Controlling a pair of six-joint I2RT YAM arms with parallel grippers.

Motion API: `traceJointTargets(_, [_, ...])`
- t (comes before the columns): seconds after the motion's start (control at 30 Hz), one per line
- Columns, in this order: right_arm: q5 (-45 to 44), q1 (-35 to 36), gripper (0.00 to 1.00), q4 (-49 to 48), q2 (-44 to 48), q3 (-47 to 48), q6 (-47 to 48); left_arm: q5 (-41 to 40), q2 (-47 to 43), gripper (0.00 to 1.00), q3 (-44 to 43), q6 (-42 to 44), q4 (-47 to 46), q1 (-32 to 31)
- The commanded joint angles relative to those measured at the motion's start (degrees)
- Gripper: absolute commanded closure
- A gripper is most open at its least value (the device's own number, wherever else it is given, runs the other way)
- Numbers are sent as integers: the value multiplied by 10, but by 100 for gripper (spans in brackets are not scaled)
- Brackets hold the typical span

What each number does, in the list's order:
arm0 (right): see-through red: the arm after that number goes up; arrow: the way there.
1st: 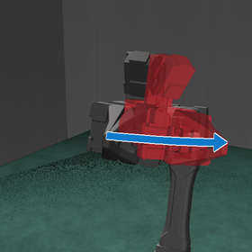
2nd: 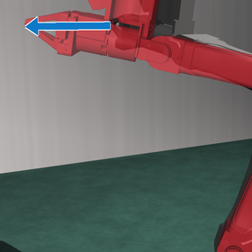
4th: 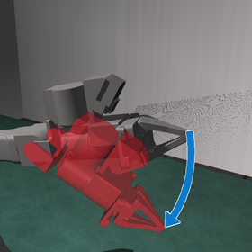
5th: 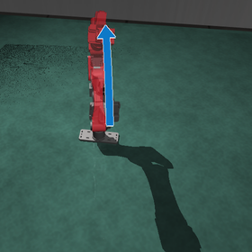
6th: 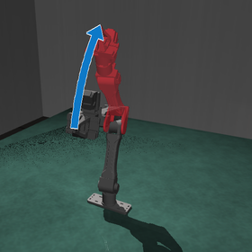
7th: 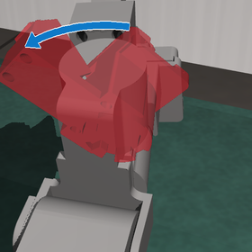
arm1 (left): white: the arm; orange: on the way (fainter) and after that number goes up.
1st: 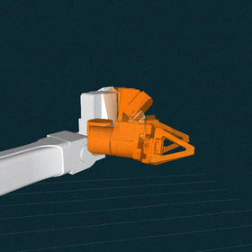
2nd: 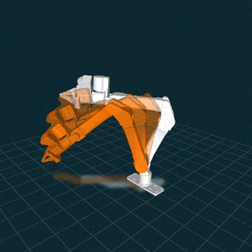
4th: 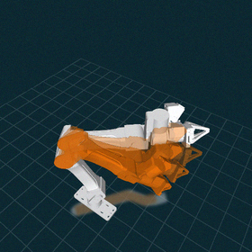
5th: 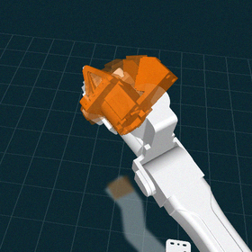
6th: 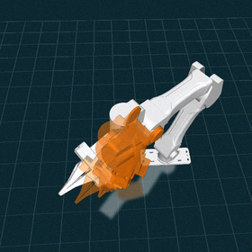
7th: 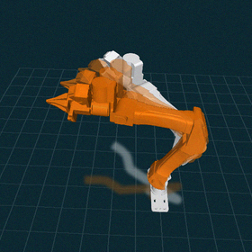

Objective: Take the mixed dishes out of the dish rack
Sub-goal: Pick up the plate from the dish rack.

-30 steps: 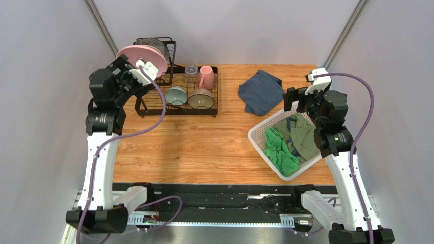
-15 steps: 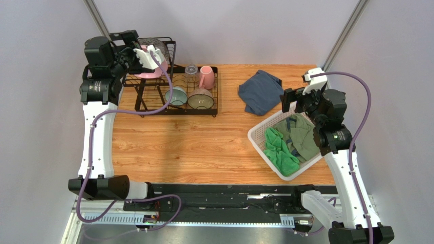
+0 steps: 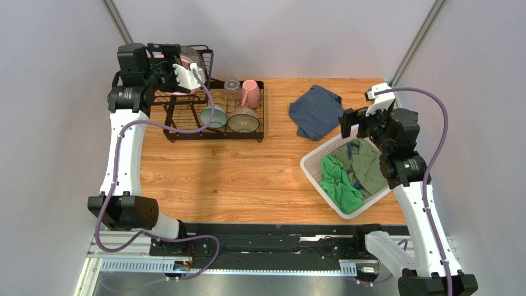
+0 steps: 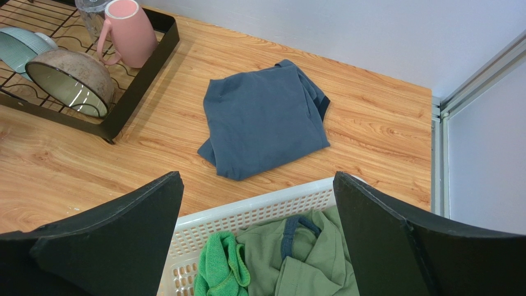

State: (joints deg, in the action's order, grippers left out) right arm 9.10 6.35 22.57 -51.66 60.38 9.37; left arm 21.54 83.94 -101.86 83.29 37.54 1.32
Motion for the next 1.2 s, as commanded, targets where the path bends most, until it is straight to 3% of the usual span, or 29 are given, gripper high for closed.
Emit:
traceJointTargets(0.0, [7, 3, 0, -9, 5, 19, 9, -6, 17, 5, -11, 42, -18, 3])
traceJointTargets(0.33, [6, 3, 0, -8, 1, 19, 14, -28, 41, 9, -6, 49, -71, 3])
traceJointTargets(1.17, [7, 4, 0, -3, -5, 21, 17, -48, 54, 52, -11, 28, -124, 2])
